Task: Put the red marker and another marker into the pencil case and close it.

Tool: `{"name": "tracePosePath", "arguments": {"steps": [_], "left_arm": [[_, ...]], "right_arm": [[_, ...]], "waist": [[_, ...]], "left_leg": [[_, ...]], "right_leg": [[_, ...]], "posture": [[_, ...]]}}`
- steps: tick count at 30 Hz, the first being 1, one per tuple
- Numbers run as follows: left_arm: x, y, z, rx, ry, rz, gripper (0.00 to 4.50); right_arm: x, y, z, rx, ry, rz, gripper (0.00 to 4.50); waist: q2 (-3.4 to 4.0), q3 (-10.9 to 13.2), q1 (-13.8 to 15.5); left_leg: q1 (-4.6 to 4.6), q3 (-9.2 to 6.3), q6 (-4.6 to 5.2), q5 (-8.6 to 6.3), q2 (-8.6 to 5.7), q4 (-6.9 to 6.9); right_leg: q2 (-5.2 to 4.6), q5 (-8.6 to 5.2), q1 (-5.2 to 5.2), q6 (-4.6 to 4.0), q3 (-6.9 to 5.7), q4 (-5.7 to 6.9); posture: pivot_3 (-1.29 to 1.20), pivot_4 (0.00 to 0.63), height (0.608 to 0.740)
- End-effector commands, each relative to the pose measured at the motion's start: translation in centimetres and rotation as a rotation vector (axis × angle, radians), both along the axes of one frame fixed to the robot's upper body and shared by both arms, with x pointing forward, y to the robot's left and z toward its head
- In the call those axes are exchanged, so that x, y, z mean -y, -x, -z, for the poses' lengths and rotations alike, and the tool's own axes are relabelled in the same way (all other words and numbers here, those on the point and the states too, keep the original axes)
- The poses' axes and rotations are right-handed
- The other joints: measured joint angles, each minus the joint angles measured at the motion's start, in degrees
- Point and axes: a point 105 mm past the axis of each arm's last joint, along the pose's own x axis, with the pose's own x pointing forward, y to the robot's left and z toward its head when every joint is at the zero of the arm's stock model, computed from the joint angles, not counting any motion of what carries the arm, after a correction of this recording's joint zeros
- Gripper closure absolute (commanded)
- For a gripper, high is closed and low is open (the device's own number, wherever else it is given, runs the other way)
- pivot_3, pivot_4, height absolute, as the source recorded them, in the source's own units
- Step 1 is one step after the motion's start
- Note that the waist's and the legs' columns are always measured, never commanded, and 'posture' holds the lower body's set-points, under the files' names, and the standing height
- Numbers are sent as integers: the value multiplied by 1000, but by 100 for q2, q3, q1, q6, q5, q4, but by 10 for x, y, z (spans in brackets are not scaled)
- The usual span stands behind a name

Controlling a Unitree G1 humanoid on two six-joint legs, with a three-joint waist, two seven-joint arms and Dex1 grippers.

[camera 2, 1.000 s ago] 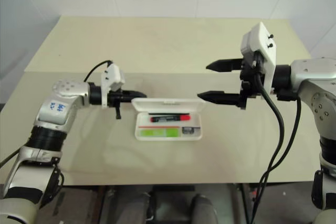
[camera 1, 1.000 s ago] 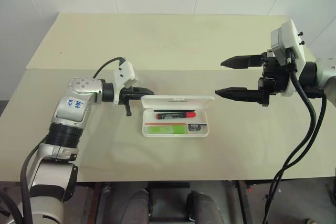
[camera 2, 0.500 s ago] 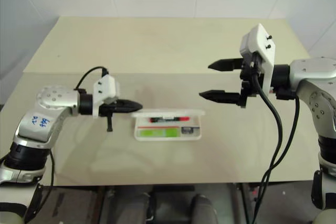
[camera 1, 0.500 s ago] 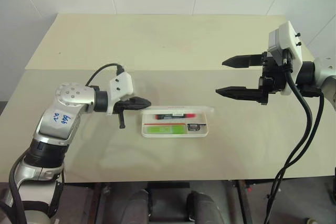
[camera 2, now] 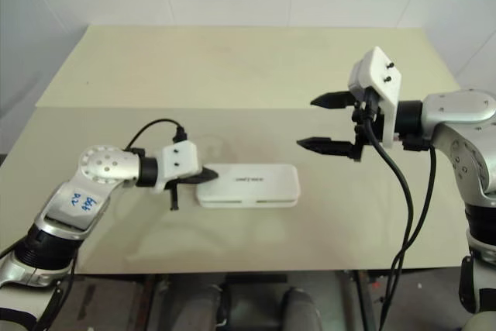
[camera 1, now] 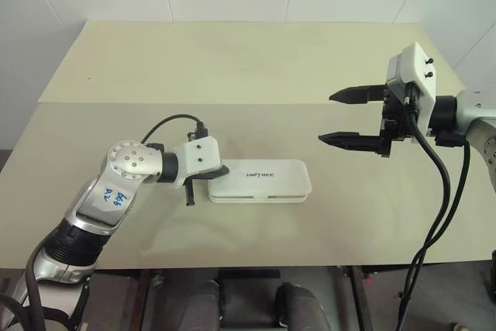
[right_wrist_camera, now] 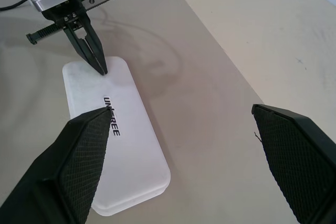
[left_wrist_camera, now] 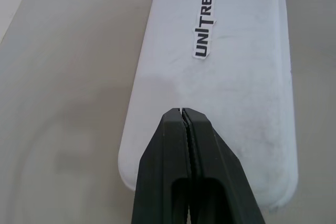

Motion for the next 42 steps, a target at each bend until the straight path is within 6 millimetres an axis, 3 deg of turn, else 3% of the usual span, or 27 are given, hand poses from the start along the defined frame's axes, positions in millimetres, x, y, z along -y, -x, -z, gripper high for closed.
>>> {"name": "tracePosePath", "arguments": {"steps": [1, 5, 8, 11, 12, 15, 17, 19, 21, 23, 28, 29, 32, 35, 39, 42], "left_arm": [[9, 12, 6, -15, -25, 40, 4446], [4, 11, 27, -54, -99, -6, 4446], [14, 16, 43, -154, -34, -6, 4446], [14, 6, 56, -162, -28, -86, 4446], [18, 7, 50, -169, 28, -89, 4446], [18, 13, 4, -175, 267, -76, 4446], [-14, 11, -32, -168, 413, -139, 4446], [-43, 17, -53, -164, 481, -175, 4446], [-66, 24, -58, -125, 445, -214, 4271], [-113, 17, -62, -62, 429, -395, 3881], [-214, 3, -81, 109, 664, -843, 2207], [-244, 3, -82, 161, 754, -980, 1860], [-299, 12, -69, 284, 850, -1279, 868], [-317, 20, -59, 338, 884, -1398, 9], [-316, 27, -48, 318, 840, -1384, 9], [-299, 31, -49, 231, 825, -1267, 9]], "right_arm": [[0, 1, -4, 30, 6, 0, 0], [-2, 1, -4, 26, 8, -4, 0], [-4, 0, -3, 20, 3, -13, 0], [-5, -2, 0, 13, 5, -17, 0], [-5, -3, 0, 10, 5, -19, 0], [-4, 0, -1, -4, -13, -46, 0], [2, 5, 1, -49, -58, -100, 0], [14, 1, 12, -100, -80, -105, 0], [28, -10, 25, -137, -82, -58, 0], [53, -38, 39, -145, -125, 88, 0], [103, -81, 49, -104, -238, 373, 0], [114, -89, 51, -88, -268, 444, 0], [134, -105, 55, -56, -340, 603, 0], [134, -112, 58, -106, -431, 635, 0], [95, -90, 61, -189, -373, 318, 0], [84, -77, 51, -179, -330, 198, 0]], "waist": [[0, 0, 3], [2, -2, 4], [12, -11, 4], [19, -20, 54], [21, -23, 71], [22, -23, 101], [18, -18, 104], [7, -12, 75], [10, -13, 39], [13, -15, -7], [15, -13, -39], [15, -13, -42], [14, -13, -62], [9, -11, -93], [8, -10, -105], [8, -10, -120]], "left_leg": [[0, 0, 0, 0, 0, 0], [4, 0, 0, 0, 0, 4], [11, -1, 1, 0, 0, 4], [13, -4, 1, -1, -1, 7], [14, -4, 1, -1, 0, 9], [12, -5, 2, -1, 0, 13], [7, -6, 2, -1, 3, 10], [5, -7, 1, 0, 10, 9], [9, -7, 0, 0, 12, 8], [14, 0, 1, 0, 2, 5], [14, 0, 0, 1, 3, 4], [10, -1, -1, 1, 4, -1], [7, 0, -1, 1, 3, -8], [7, 1, -2, 1, 0, -8], [9, -1, -3, 2, 2, -3], [6, 3, -4, 0, 3, -7]], "right_leg": [[0, 0, 0, 0, 0, -1], [0, 0, 4, 0, -1, 5], [0, 0, 11, 0, 0, 2], [-1, 0, 15, 0, -2, 3], [-1, 0, 16, 0, -2, 4], [-2, 0, 15, 0, -1, 6], [0, 0, 9, 0, -3, 4], [7, 0, 6, -1, -4, 4], [10, 0, 10, -2, -6, 1], [0, 0, 13, -1, -1, 0], [1, 0, 3, -2, -2, 4], [1, 0, -1, -2, -3, 7], [-1, 0, 0, -2, -2, -3], [-5, 0, 6, 0, -4, -9], [-4, 0, 5, -1, -6, 4], [-4, 0, -1, -1, -1, 3]], "posture": [[0, 150, 740], [0, 150, 740], [0, 150, 740], [0, 150, 740], [0, 150, 740], [0, 150, 740], [0, 150, 740], [0, 150, 740], [0, 150, 740], [0, 150, 740], [0, 150, 740], [0, 150, 740], [0, 150, 740], [0, 150, 740], [0, 150, 740], [0, 150, 740]]}}
